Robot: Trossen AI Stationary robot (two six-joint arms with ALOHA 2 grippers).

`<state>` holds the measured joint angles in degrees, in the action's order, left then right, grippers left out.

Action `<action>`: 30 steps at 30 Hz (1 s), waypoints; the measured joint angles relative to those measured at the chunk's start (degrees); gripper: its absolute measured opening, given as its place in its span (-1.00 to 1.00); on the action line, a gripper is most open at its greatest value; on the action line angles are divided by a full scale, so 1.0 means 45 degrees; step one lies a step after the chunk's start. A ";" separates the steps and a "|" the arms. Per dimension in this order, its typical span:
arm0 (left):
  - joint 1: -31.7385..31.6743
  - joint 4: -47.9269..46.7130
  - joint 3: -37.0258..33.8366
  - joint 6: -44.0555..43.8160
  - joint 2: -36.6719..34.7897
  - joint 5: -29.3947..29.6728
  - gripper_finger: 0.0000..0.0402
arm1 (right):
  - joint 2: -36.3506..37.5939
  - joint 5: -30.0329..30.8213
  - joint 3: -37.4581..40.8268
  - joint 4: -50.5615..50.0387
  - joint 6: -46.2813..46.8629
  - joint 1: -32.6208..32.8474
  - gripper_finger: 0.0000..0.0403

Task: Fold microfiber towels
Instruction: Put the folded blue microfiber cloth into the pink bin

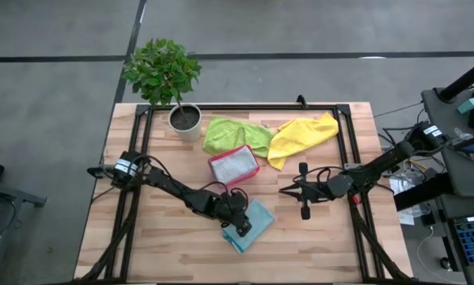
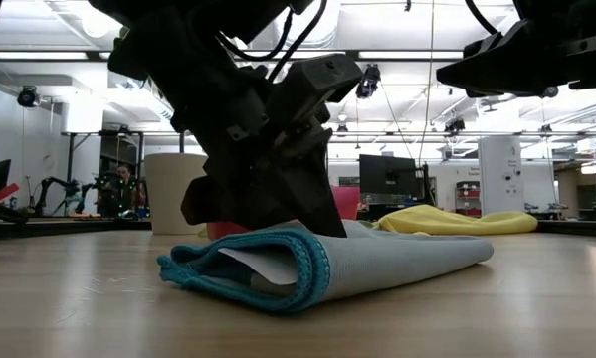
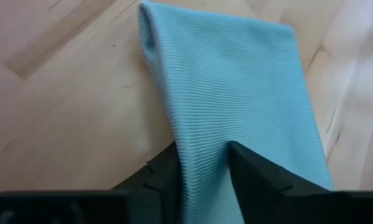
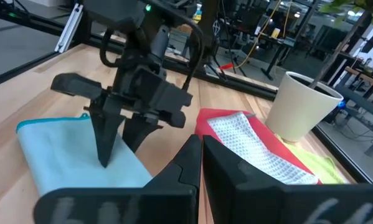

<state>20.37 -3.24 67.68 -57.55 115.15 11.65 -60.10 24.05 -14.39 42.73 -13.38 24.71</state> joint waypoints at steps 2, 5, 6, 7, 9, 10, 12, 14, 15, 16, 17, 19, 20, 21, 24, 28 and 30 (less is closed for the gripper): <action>0.0060 0.0035 0.0000 -0.0180 0.0028 0.0008 -0.52 | 0.0000 0.0001 -0.0035 0.0002 -0.0013 0.0000 -0.96; 0.0123 0.0147 0.0015 -0.0364 0.0279 0.0041 -0.69 | 0.0000 0.0005 -0.0044 0.0000 -0.0032 0.0000 -0.96; 0.0130 0.0156 0.0015 -0.0369 0.0229 0.0042 -0.75 | 0.0000 0.0005 -0.0044 -0.0002 -0.0041 0.0000 -0.96; 0.0130 0.0167 0.0015 -0.0354 0.0215 0.0032 -0.81 | 0.0000 0.0005 -0.0044 0.0002 -0.0050 0.0000 -0.96; 0.0130 0.0273 0.0011 -0.0039 0.0212 -0.0041 -0.93 | 0.0000 0.0005 -0.0044 0.0002 -0.0078 0.0000 -0.96; 0.0130 0.0290 0.0016 0.0193 0.0164 -0.0055 -0.96 | 0.0000 0.0005 -0.0044 0.0001 -0.0080 0.0000 -0.96; 0.0134 0.0238 0.0071 0.0829 0.0085 -0.0060 -0.96 | 0.0012 0.0005 -0.0044 0.0032 -0.0076 0.0000 -0.96; 0.0139 0.0106 0.0158 0.1339 0.0040 -0.0070 -0.96 | 0.0021 0.0005 -0.0044 0.0069 -0.0080 0.0000 -0.96; 0.0136 -0.0021 0.0188 0.1530 -0.0018 -0.0153 -0.96 | 0.0024 0.0008 -0.0047 0.0092 -0.0082 0.0000 -0.96; 0.0102 -0.0181 0.0207 0.1649 -0.0065 -0.0294 -0.96 | 0.0024 0.0010 -0.0049 0.0100 -0.0130 0.0000 -0.96; 0.0050 -0.0322 0.0209 0.1794 -0.0135 -0.0490 -0.96 | 0.0024 0.0010 -0.0049 0.0100 -0.0163 0.0000 -0.96; -0.0057 -0.0727 0.0204 0.1960 -0.0376 -0.0816 -0.97 | 0.0024 0.0010 -0.0049 0.0104 -0.0158 0.0000 -0.96; -0.0110 -0.0891 0.0203 0.2132 -0.0530 -0.0874 -0.97 | 0.0024 0.0010 -0.0049 0.0132 -0.0156 0.0000 -0.96; -0.0159 -0.1035 0.0199 0.2338 -0.0715 -0.0921 -0.97 | 0.0024 0.0010 -0.0049 0.0151 -0.0158 0.0000 -0.96; -0.0295 -0.1629 0.0199 0.2845 -0.1302 -0.0905 -0.97 | 0.0029 0.0011 -0.0054 0.0210 -0.0153 0.0000 -0.96; -0.0480 -0.2434 0.0194 0.3131 -0.2089 -0.1005 -0.97 | 0.0029 0.0015 -0.0054 0.0239 -0.0163 0.0000 -0.96; -0.0547 -0.2747 0.0194 0.3365 -0.2467 -0.0996 -0.97 | 0.0029 0.0018 -0.0054 0.0256 -0.0161 0.0000 -0.96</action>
<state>17.90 -15.60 68.55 -42.40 104.04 7.16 -59.96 24.14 -14.63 43.88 -14.10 24.71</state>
